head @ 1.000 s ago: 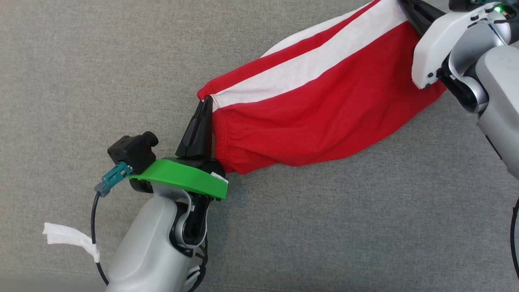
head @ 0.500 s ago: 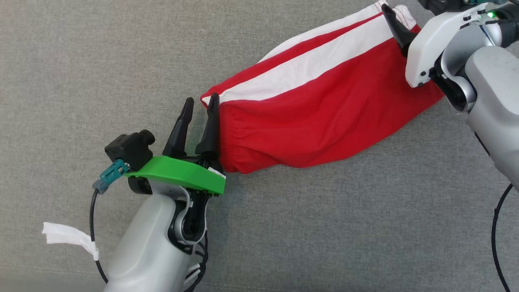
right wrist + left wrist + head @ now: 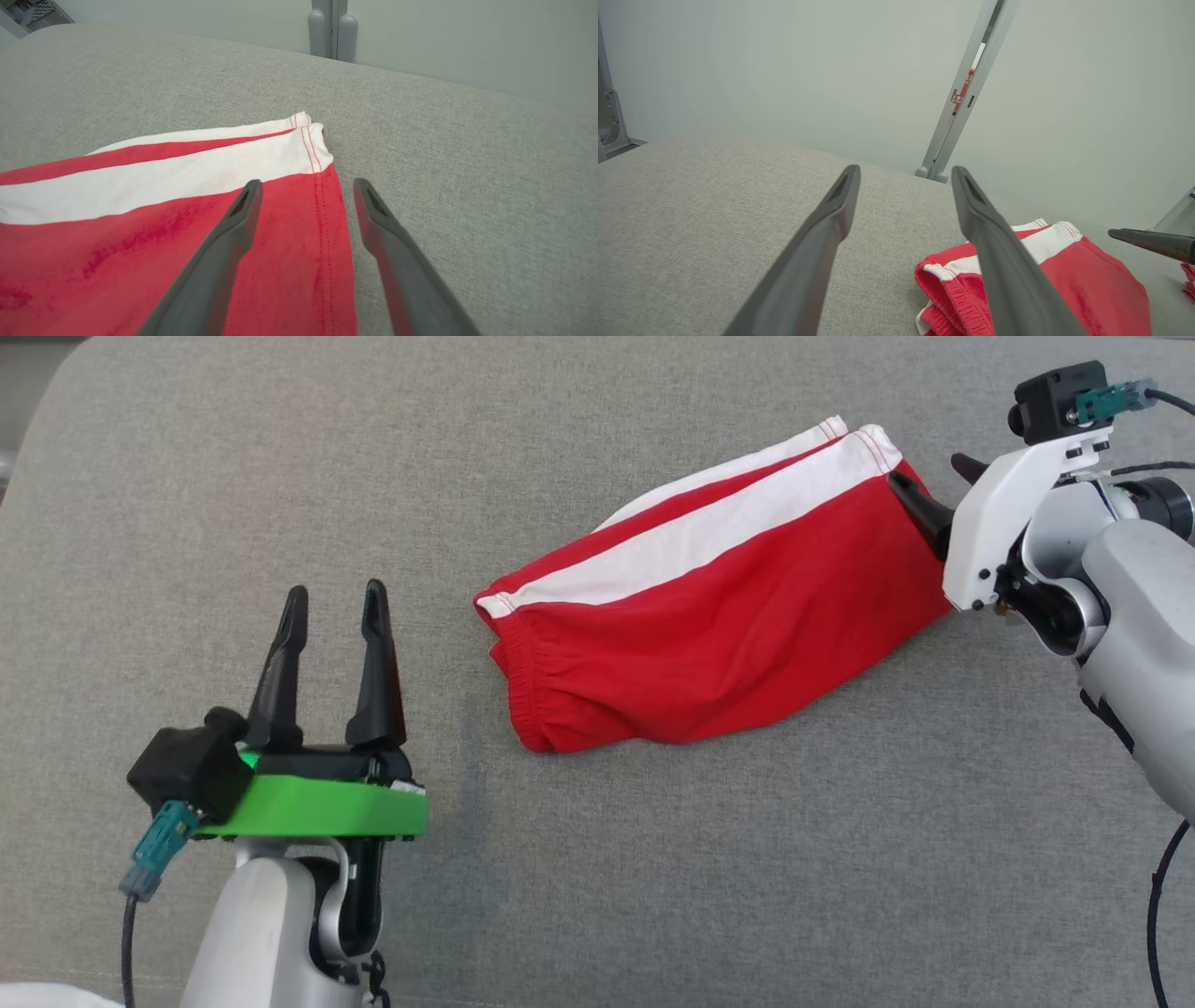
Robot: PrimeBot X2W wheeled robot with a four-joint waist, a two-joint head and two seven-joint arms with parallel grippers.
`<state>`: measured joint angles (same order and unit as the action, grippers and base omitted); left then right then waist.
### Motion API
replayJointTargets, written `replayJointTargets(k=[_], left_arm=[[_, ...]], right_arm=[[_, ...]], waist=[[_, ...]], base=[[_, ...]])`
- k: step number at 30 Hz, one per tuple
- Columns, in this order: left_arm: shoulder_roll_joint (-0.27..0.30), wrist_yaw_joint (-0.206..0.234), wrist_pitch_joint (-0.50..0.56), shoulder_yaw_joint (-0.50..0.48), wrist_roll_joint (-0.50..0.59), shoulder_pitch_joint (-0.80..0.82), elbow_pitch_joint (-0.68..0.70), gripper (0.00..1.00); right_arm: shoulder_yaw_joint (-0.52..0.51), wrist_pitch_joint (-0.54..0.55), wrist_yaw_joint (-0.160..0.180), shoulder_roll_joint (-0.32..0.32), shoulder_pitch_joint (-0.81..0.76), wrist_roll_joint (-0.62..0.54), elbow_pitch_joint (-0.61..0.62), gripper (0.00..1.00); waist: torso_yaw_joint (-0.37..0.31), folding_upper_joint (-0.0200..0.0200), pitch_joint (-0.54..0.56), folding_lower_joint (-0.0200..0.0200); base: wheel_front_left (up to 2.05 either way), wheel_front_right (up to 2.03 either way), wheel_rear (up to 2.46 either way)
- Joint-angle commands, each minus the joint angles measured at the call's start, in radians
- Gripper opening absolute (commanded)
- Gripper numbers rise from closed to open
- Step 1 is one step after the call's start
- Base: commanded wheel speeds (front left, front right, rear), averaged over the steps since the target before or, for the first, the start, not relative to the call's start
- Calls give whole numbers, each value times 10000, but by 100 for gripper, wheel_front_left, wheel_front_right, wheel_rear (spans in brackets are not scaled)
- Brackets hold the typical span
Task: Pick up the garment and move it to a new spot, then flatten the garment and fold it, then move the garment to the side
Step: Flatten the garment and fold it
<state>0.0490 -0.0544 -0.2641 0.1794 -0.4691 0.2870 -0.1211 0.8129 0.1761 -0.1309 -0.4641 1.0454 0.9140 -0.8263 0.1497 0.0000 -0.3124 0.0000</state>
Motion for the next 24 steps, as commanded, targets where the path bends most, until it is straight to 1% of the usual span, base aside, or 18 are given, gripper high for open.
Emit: replayJointTargets(k=[1, 3, 6, 10, 15, 19, 23, 24], left_arm=[[32, -96, 4, -234, 376, -279, 184, 100], [31, -152, 4, -519, 787, -603, 471, 100], [31, -227, 6, -918, 1123, -968, 817, 100], [23, -247, 4, -1215, 1227, -1315, 1089, 100], [27, -199, 4, -1299, 1147, -1525, 1193, 100], [27, -86, 4, -1289, 822, -1496, 1284, 100], [27, -64, 4, -1274, 729, -1405, 1288, 100], [26, -70, 4, -1262, 747, -1380, 1264, 100]], right_arm=[[-103, 79, 6, -47, -200, 166, -111, 100], [-202, 179, 6, -52, -313, 275, -301, 100], [-316, 204, 6, -41, -299, 174, -728, 100], [-524, 247, 6, 101, -117, 154, -1308, 100], [-691, 275, 6, 283, 103, -58, -2108, 100], [-834, 314, 6, 548, 217, -124, -2771, 100], [-775, 551, 3, 867, 123, -220, -3252, 100], [-744, 612, 0, 1043, 79, -218, -3321, 100]], waist=[[63, 0, 317, 0], [165, 0, 323, 0], [373, 0, 185, 0], [682, 0, -101, 0], [1027, 0, -390, 0], [1324, 0, -567, 0], [1455, 0, -671, 0], [1471, 0, -689, 0]], base=[[0, 0, 0], [0, 0, 0], [0, 0, 0], [0, 0, 0], [0, 0, 0], [0, 0, 0], [0, 0, 0], [0, 0, 0]])
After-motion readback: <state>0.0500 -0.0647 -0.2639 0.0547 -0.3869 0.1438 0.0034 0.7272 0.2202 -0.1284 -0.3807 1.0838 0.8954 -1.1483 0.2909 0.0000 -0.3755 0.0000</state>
